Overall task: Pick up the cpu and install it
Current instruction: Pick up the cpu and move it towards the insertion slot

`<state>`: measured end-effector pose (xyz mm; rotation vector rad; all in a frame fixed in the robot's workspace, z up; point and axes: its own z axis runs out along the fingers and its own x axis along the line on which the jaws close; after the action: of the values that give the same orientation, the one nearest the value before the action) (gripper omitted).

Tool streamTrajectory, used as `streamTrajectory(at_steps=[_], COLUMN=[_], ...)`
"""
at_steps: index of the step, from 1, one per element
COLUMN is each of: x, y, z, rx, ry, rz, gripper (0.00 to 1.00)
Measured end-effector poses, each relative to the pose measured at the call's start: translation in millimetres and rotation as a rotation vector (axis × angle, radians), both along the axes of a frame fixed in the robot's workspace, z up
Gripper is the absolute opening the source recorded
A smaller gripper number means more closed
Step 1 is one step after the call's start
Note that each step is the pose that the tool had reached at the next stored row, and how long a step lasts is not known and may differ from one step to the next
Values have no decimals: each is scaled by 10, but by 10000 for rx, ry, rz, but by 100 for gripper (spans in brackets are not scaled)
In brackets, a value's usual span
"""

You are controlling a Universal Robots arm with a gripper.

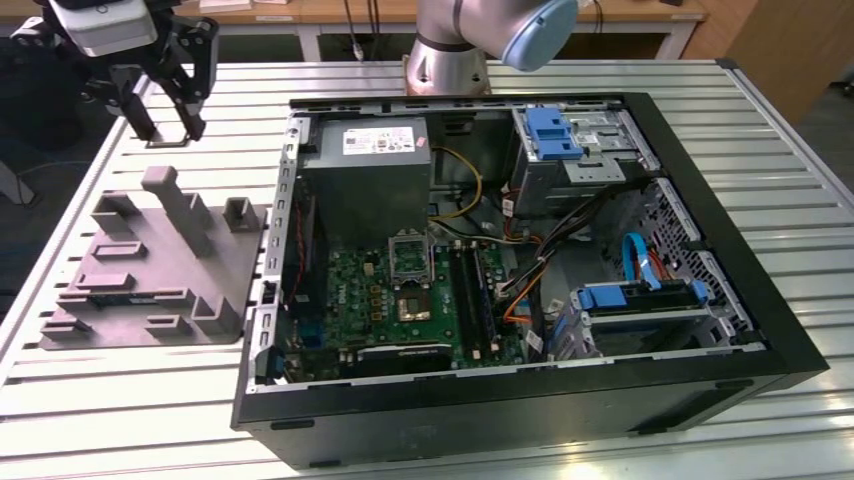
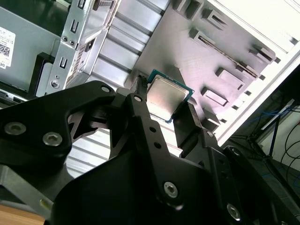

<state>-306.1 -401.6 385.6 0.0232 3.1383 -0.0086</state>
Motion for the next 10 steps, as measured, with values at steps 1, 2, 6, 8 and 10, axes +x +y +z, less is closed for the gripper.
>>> streamTrajectory(at_steps=[1, 2, 6, 8, 10], x=[6, 11, 34, 47, 61], y=[0, 0, 0, 0, 0], z=[0, 0, 0, 0, 0], rx=[0, 0, 0, 1, 1], ry=[0, 0, 0, 0, 0], rz=[-1, -1, -1, -1, -1], gripper=[47, 47, 47, 47, 47])
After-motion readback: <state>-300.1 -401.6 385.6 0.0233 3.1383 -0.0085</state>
